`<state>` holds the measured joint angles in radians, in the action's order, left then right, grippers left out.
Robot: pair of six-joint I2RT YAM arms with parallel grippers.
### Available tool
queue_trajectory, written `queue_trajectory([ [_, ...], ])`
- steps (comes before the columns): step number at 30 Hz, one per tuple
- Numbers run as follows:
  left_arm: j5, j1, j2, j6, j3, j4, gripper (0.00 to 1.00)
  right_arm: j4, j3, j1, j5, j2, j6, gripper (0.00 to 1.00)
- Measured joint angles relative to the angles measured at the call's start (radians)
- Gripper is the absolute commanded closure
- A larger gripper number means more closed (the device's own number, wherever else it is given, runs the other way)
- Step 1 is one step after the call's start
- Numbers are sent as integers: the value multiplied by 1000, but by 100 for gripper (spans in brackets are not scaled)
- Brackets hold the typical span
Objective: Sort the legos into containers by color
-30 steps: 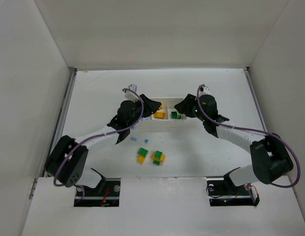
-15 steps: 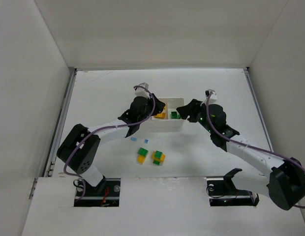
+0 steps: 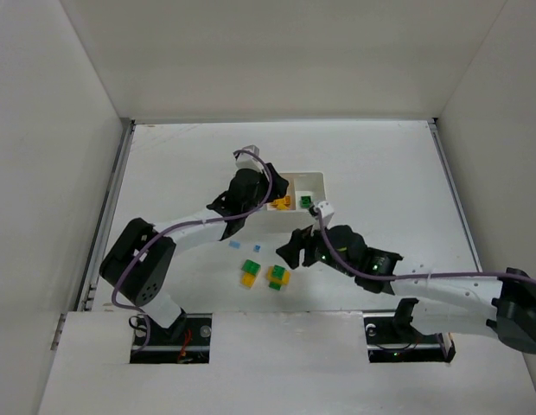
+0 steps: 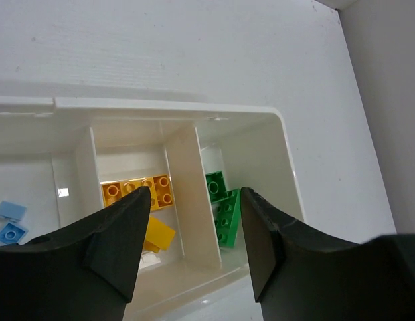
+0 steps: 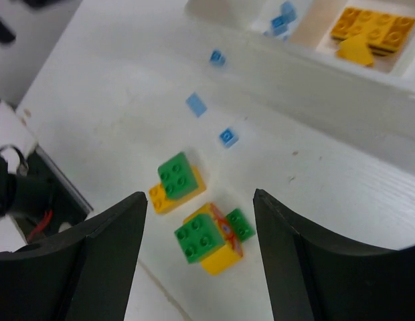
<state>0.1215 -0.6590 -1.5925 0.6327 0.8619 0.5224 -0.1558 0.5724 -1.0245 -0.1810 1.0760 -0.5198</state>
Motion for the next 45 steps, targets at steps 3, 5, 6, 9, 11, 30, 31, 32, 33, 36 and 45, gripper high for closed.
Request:
queue_trajectory([
  [3, -5, 0, 57, 1, -27, -16, 47, 24, 0, -90, -33, 17, 50, 29],
  [5, -13, 0, 118, 4, -56, -22, 47, 43, 0, -126, -47, 40, 76, 28],
  [6, -15, -1, 149, 5, -71, -25, 47, 52, 0, -136, -51, 53, 85, 28],
  [9, -21, -2, 258, 14, -119, -47, 47, 79, 1, -143, -56, 97, 112, 28],
  [11, -25, -2, 325, 19, -149, -73, 47, 94, 4, -148, -56, 124, 128, 29],
  [30, -57, 5, 591, 59, -310, -267, 48, 151, 126, -220, -21, 377, 227, 51],
  [31, -58, 7, 601, 60, -310, -273, 48, 152, 126, -219, -21, 382, 230, 61],
  [32, -59, 8, 610, 59, -310, -279, 48, 152, 127, -219, -21, 385, 233, 66],
  [33, -60, 9, 620, 59, -311, -285, 49, 149, 130, -219, -25, 385, 232, 71],
  [36, -61, 13, 649, 61, -314, -302, 49, 151, 134, -211, -26, 382, 227, 77],
  [45, -61, -16, 700, 77, -318, -333, 55, 164, 110, -47, -49, 124, 160, 79],
])
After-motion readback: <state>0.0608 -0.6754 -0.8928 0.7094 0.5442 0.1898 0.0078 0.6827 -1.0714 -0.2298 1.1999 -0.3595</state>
